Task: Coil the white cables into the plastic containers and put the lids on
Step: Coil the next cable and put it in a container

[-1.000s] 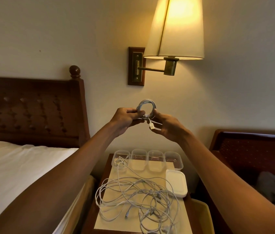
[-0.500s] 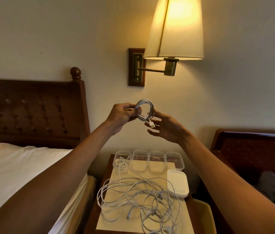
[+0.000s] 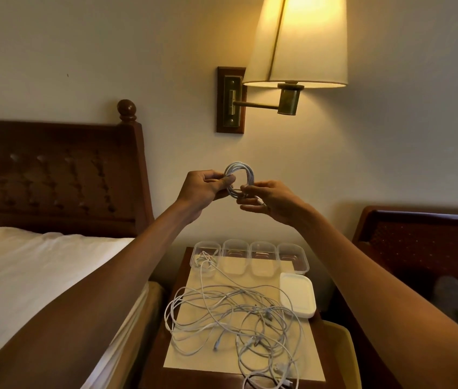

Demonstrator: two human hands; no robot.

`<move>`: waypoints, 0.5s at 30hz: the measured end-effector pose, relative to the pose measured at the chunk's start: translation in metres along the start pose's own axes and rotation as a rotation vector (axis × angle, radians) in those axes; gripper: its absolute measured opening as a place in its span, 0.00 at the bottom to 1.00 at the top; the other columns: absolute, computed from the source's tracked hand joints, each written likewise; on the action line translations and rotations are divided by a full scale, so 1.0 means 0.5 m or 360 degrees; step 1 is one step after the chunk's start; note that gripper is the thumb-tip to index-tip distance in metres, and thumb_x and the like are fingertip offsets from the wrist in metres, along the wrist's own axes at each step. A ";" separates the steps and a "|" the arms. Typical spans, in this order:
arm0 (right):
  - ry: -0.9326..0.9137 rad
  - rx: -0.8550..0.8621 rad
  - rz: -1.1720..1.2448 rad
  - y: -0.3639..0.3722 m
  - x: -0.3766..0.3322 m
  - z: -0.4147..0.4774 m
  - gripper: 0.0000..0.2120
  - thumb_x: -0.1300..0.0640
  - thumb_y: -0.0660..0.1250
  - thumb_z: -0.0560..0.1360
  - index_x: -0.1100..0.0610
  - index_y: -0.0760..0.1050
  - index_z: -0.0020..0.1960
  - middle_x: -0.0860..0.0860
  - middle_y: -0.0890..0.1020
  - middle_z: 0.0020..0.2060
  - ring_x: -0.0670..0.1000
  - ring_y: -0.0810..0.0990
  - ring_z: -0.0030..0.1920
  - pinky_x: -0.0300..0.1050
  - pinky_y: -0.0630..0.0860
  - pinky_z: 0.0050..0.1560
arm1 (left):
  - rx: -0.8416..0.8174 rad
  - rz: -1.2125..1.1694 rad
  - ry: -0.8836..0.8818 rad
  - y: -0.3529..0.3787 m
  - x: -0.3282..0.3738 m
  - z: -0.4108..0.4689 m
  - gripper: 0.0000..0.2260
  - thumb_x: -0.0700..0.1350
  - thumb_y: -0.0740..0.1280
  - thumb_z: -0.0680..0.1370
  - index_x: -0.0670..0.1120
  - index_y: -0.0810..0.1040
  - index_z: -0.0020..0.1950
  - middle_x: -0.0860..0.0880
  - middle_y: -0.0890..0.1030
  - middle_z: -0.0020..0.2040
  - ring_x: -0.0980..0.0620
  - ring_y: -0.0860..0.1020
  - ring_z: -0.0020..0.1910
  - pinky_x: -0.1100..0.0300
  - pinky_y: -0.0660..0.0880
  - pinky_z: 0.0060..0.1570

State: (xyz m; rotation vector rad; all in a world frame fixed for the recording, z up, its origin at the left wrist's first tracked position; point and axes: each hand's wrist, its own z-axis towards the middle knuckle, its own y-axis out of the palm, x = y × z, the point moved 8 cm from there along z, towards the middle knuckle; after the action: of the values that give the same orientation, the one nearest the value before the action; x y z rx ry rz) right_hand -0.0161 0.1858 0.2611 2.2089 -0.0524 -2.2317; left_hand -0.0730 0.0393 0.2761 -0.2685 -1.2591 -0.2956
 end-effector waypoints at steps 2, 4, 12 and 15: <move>-0.0007 -0.0011 -0.0083 0.013 0.012 0.003 0.11 0.59 0.61 0.81 0.65 0.74 0.58 0.59 0.80 0.51 0.56 0.81 0.52 0.54 0.79 0.56 | 0.0059 -0.0077 -0.0075 -0.007 -0.018 -0.003 0.11 0.42 0.71 0.76 0.37 0.82 0.56 0.40 0.84 0.49 0.44 0.84 0.50 0.54 0.81 0.54; -0.0043 0.0008 -0.0071 0.024 0.019 0.008 0.12 0.59 0.58 0.83 0.66 0.72 0.59 0.59 0.79 0.50 0.56 0.81 0.52 0.54 0.79 0.58 | 0.0098 -0.0224 -0.0187 -0.008 -0.038 -0.006 0.11 0.42 0.71 0.77 0.37 0.82 0.55 0.40 0.84 0.49 0.43 0.84 0.50 0.55 0.82 0.52; -0.0333 0.0298 -0.0422 0.012 0.030 0.044 0.11 0.63 0.59 0.82 0.69 0.75 0.58 0.57 0.80 0.43 0.53 0.80 0.46 0.48 0.78 0.57 | 0.0006 -0.0401 -0.0404 0.001 -0.085 -0.004 0.13 0.41 0.70 0.78 0.34 0.79 0.58 0.37 0.83 0.54 0.42 0.83 0.55 0.56 0.82 0.51; -0.0300 0.0342 -0.0491 -0.003 0.064 0.064 0.12 0.62 0.60 0.82 0.69 0.76 0.57 0.57 0.79 0.42 0.52 0.78 0.43 0.46 0.77 0.52 | -0.0109 -0.0049 -0.0282 -0.009 -0.095 0.000 0.13 0.42 0.72 0.77 0.37 0.81 0.57 0.40 0.83 0.51 0.45 0.83 0.49 0.56 0.82 0.51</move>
State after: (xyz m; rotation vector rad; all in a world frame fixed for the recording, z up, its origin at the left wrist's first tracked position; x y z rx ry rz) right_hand -0.0483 0.1873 0.2295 2.2312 0.0555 -2.7137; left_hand -0.0880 0.0386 0.2310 -0.3403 -1.4307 -0.3475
